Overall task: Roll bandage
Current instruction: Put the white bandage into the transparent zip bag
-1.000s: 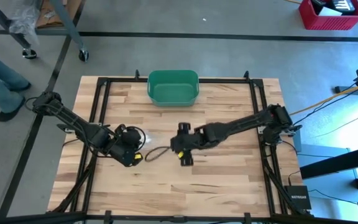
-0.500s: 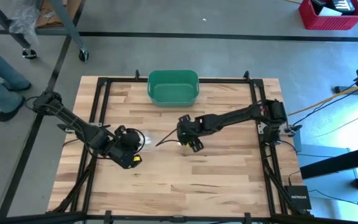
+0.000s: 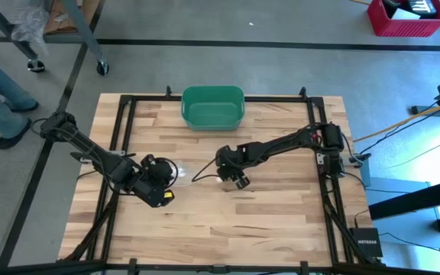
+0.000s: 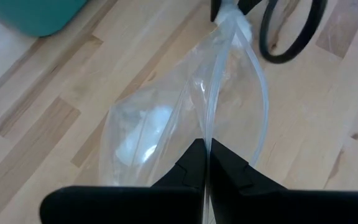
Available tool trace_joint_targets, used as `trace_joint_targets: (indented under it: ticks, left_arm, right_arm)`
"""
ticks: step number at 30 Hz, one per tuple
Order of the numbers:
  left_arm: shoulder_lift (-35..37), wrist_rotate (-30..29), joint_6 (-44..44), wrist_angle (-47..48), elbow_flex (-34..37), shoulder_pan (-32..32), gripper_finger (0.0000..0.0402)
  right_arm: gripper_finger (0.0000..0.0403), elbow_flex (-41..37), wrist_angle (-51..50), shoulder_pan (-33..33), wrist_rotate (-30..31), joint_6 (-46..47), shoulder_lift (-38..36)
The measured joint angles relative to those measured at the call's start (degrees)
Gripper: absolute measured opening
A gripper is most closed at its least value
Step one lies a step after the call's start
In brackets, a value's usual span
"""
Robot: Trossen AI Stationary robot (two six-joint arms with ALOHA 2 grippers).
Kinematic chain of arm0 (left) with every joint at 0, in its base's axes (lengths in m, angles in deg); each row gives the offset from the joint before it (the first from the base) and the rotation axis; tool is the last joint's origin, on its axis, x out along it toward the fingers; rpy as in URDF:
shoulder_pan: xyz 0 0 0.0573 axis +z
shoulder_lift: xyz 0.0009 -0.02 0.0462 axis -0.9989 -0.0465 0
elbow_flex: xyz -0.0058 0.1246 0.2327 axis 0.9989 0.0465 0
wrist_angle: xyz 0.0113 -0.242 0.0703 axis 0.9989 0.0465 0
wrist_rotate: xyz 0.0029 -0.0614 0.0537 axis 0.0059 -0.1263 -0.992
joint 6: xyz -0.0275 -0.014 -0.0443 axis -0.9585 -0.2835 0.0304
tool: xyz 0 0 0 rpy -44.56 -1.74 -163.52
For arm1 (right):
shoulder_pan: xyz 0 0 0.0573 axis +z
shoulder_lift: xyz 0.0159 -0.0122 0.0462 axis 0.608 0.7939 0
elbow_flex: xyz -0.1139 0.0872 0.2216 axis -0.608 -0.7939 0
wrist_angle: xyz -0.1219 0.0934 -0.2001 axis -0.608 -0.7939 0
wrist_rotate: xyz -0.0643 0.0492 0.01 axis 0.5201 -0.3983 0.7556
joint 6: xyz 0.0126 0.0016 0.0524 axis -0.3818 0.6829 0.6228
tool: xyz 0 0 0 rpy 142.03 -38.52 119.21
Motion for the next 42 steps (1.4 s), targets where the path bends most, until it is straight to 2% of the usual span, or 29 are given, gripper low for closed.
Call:
trace_joint_targets:
  ticks: [5, 7, 12, 18, 23, 28, 31, 33, 37, 42]
  left_arm:
    - [0.0, 0.0, 0.5, -0.3, 0.0, 0.0, 0.0003]
    - [0.0, 0.0, 1.5, -0.6, 0.0, 0.0, 0.0003]
    - [0.0, 0.0, 2.3, -1.4, 0.0, 0.0, 0.0003]
    - [0.0, 0.0, 1.0, -1.4, 0.0, 0.0, 0.0003]
    - [0.0, 0.0, -0.1, -1.9, 0.0, 0.0, 0.0003]
    - [0.0, -0.5, 0.0, -5.3, 0.0, 0.0, 0.0003]
    - [-0.1, -0.7, 2.6, -9.2, 0.0, 0.0, 0.0003]
    - [-0.1, -0.7, 3.8, -11.6, 0.0, 0.0, 0.0003]
    - [-0.1, -0.6, 3.9, -13.6, 0.0, -0.3, 0.0003]
    - [-0.1, 0.4, 3.6, -13.6, 0.0, -1.3, 0.0003]
  right_arm:
    - [0.0057, 2.0, -2.8, -0.1, 0.9, 10.7, -0.5]
    - [0.0038, 3.1, -3.9, -0.1, -0.8, 13.0, -1.3]
    - [0.0038, 4.5, -7.1, 1.0, -4.0, 19.6, -5.1]
    - [0.0048, 6.7, -6.7, 6.6, 1.0, 24.1, -11.1]
    - [0.0046, 9.8, -4.1, 11.9, 3.8, 27.7, -12.8]
    - [0.0049, 10.2, 12.1, 15.8, 8.3, 27.4, -12.1]
    - [0.005, 10.3, 23.9, 15.9, 8.4, 25.8, -9.8]
    - [0.005, 10.3, 28.4, 15.5, 7.7, 25.7, -7.8]
    - [0.0052, 10.3, 28.0, 14.8, 7.1, 25.6, -4.7]
    - [0.0071, 10.3, 23.0, 14.9, 10.3, 25.4, -4.3]
